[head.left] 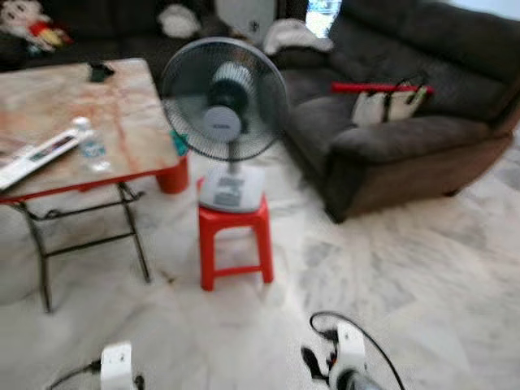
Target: Picking trash to rubbish bin
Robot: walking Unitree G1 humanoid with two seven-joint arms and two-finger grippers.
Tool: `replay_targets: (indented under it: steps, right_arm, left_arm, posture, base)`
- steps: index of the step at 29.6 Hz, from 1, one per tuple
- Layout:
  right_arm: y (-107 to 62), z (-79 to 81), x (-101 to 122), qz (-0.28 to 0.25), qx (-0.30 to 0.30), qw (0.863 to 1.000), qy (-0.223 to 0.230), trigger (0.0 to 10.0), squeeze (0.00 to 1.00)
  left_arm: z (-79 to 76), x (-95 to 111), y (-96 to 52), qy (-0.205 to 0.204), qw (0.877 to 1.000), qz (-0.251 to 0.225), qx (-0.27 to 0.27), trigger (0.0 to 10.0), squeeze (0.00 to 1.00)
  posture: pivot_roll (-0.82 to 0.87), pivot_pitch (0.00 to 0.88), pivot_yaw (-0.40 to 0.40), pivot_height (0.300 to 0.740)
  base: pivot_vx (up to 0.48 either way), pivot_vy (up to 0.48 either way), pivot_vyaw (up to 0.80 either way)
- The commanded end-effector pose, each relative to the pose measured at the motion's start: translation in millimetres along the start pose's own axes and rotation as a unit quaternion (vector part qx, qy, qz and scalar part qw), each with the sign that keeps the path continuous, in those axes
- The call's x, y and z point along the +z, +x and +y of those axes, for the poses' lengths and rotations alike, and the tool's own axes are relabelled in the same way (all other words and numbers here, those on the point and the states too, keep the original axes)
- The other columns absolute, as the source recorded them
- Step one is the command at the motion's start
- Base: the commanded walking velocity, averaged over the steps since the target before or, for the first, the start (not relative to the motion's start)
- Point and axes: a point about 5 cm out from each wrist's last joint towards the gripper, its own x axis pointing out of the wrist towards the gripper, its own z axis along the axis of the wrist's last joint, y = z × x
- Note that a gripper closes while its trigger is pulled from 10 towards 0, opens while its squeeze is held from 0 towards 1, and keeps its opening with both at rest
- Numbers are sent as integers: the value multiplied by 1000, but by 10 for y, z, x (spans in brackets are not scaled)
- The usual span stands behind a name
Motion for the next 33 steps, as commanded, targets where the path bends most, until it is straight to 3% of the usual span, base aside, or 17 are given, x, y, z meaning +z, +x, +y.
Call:
replay_targets:
  steps: [1, 7, 16, 33]
  right_arm:
    - [17, 36, 56, -8, 5, 1000, -4, 10000, 0]
    - [21, 43, 68, -11, 4, 1000, 0, 10000, 0]
    - [21, 41, 53, -5, 4, 1000, 16, 10000, 0]
    - [22, 46, 64, -6, 7, 1000, 4, 10000, 0]
  left_arm:
    - [31, -18, -3, -1, 1000, 6, 5, 10000, 0]
    - [23, -24, -4, -1, 1000, 7, 5, 10000, 0]
    - [14, -58, -9, -12, 1000, 14, 6, 10000, 0]
    - [25, -72, -14, -16, 1000, 14, 9, 10000, 0]
  posture:
    - [77, 51, -27, 728]
    - [78, 61, -28, 728]
    - [86, 71, -32, 728]
    - [90, 78, -36, 728]
  base:
    - [0, 0, 800]
    - [0, 0, 681]
    - [0, 0, 0]
    - [0, 391, 0]
